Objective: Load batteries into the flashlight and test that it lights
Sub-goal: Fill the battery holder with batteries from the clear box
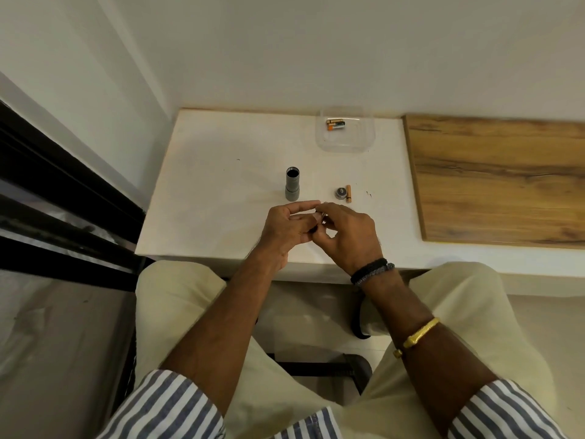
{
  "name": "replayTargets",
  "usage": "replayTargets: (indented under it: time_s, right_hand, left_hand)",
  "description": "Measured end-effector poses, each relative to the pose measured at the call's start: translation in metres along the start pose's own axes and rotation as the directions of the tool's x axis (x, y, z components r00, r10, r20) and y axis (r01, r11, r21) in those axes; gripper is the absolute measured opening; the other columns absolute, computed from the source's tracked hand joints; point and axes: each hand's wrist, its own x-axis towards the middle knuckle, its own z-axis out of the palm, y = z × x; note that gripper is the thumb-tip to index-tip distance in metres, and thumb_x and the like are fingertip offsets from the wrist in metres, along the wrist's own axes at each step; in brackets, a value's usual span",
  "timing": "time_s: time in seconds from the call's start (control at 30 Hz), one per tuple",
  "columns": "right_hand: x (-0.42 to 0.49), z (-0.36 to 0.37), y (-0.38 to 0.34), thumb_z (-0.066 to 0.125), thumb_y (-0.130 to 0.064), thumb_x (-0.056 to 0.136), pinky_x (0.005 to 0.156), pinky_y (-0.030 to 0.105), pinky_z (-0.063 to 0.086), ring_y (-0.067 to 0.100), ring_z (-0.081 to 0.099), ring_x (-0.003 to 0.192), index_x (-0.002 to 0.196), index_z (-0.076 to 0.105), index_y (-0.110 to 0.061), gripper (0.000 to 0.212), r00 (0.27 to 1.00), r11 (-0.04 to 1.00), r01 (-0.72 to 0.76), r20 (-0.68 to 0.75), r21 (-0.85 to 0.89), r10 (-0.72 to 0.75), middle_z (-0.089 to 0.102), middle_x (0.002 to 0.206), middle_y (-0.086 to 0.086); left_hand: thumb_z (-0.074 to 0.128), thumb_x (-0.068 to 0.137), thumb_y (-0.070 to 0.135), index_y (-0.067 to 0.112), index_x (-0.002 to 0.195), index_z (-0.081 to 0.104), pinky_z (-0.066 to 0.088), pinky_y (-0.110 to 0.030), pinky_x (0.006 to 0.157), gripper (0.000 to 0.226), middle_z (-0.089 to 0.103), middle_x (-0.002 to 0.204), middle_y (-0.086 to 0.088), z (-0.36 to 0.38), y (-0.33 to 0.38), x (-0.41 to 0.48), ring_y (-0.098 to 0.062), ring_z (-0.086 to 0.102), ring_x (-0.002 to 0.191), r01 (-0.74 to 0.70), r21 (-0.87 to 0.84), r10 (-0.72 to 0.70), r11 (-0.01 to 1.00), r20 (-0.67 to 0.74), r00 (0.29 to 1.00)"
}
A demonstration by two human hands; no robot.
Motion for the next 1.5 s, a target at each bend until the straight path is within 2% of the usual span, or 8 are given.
replayTargets:
  time_s: [0.27,0.43,0.53,0.87,1.07,1.23,1.4,1.5]
  right_hand:
    - [0.0009,0.0016,0.0104,0.070,-0.019,0.090,0.084,0.036,0.063,0.020,0.075,0.090,0.111,0.077,-0.015,0.022,0.998,0.996,0.056,-0.043,0.068,-0.053,0.077,0.112,0.005]
    - [0.0007,0.0033,0.0095,0.071,-0.016,0.089,0.083,0.037,0.063,0.023,0.076,0.088,0.110,0.077,-0.013,0.021,0.997,0.994,0.056,-0.058,0.089,-0.051,0.077,0.112,0.009]
    - [-0.0005,0.0051,0.0091,0.070,-0.016,0.090,0.081,0.041,0.064,0.024,0.076,0.086,0.110,0.077,-0.012,0.021,0.997,0.995,0.050,-0.057,0.087,-0.045,0.078,0.109,0.009]
    - [-0.0033,0.0081,0.0079,0.070,-0.011,0.089,0.076,0.041,0.064,0.025,0.076,0.081,0.108,0.078,-0.011,0.021,0.995,0.995,0.061,-0.080,0.078,-0.055,0.080,0.100,0.008]
    - [0.0014,0.0034,0.0091,0.072,-0.020,0.089,0.081,0.038,0.064,0.020,0.075,0.084,0.113,0.076,-0.011,0.026,0.998,0.991,0.014,-0.058,0.136,-0.006,0.079,0.103,0.006]
    - [0.0047,-0.0003,0.0114,0.072,-0.017,0.089,0.083,0.041,0.063,0.025,0.076,0.086,0.113,0.076,-0.008,0.026,0.999,0.996,0.049,-0.005,0.074,-0.049,0.077,0.113,0.010]
    - [0.0017,0.0018,0.0101,0.070,-0.011,0.089,0.075,0.043,0.063,0.027,0.075,0.079,0.111,0.076,-0.006,0.024,0.995,0.995,0.101,-0.013,0.018,-0.101,0.079,0.101,0.011]
    - [0.0002,0.0035,0.0107,0.070,-0.011,0.089,0.075,0.042,0.063,0.028,0.075,0.078,0.109,0.077,-0.005,0.022,0.994,0.995,0.103,-0.038,0.018,-0.102,0.079,0.101,0.011]
  left_hand:
    - [0.074,0.089,0.006,0.015,0.112,0.074,0.062,-0.029,0.069,0.024,0.080,0.093,0.004,0.0027,0.0027,-0.0014,-0.024,0.078,0.091,0.048,-0.095,-0.051,0.994,-0.028,0.998]
    - [0.072,0.091,0.005,0.006,0.123,0.069,0.064,-0.032,0.073,0.032,0.075,0.114,-0.013,0.0026,0.0063,-0.0026,-0.029,0.076,0.097,0.049,-0.066,-0.053,0.997,-0.051,0.997]
    - [0.071,0.091,0.004,0.005,0.124,0.068,0.065,-0.033,0.074,0.033,0.073,0.117,-0.014,0.0024,0.0067,-0.0034,-0.031,0.075,0.099,0.060,-0.063,-0.064,0.996,-0.058,0.996]
    - [0.073,0.089,0.005,0.007,0.119,0.070,0.063,-0.031,0.068,0.030,0.076,0.105,-0.011,-0.0003,0.0065,-0.0029,-0.024,0.079,0.085,0.090,-0.091,-0.095,0.992,-0.057,0.994]
    - [0.075,0.089,0.009,0.010,0.118,0.071,0.064,-0.034,0.073,0.029,0.078,0.103,-0.013,-0.0029,0.0046,-0.0032,-0.027,0.078,0.090,0.073,-0.134,-0.080,0.988,-0.048,0.996]
    - [0.073,0.091,0.008,0.009,0.122,0.070,0.064,-0.033,0.073,0.031,0.077,0.103,-0.010,-0.0022,0.0049,-0.0026,-0.025,0.079,0.089,0.067,-0.057,-0.070,0.996,-0.039,0.997]
    - [0.073,0.090,0.007,0.006,0.124,0.069,0.065,-0.038,0.078,0.034,0.074,0.114,-0.016,-0.0036,0.0068,0.0001,-0.029,0.077,0.094,0.057,0.011,-0.057,0.998,-0.037,0.998]
    - [0.073,0.090,0.006,0.006,0.124,0.068,0.065,-0.040,0.079,0.034,0.073,0.115,-0.017,-0.0048,0.0065,-0.0002,-0.031,0.077,0.096,0.061,0.002,-0.061,0.998,-0.026,0.998]
